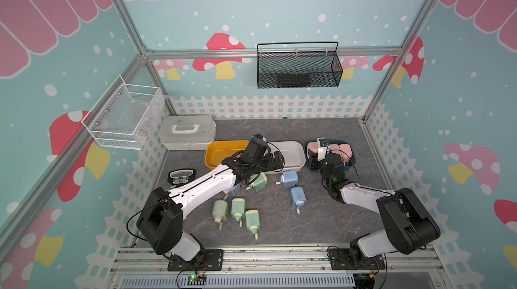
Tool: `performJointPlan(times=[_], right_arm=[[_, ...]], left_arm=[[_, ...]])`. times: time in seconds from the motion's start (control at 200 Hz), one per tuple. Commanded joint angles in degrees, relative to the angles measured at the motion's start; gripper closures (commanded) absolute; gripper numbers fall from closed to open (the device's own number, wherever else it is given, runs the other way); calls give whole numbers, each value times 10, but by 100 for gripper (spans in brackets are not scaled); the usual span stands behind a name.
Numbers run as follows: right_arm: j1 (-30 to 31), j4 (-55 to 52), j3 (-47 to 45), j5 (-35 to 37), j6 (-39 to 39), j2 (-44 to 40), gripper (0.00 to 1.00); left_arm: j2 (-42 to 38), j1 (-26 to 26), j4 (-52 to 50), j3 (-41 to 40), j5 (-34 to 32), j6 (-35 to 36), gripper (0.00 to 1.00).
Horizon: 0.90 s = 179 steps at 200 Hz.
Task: Place the pencil sharpeners by color into the storage box
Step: Place the pencil sharpener in the storage box.
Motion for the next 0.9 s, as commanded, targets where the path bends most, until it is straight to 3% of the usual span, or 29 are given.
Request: performJointPlan(times=[0.0, 0.5, 0.891], right_arm=[[-3, 99, -7, 18, -23, 18, 100], [-4, 226, -2, 31, -21, 125, 100], [-4, 252, 10, 28, -40, 184, 97]], left_arm=[[7, 2, 10, -2, 10, 17, 2], [43, 3, 1, 25, 16, 15, 2], [49, 4, -5, 26, 12, 15, 2]])
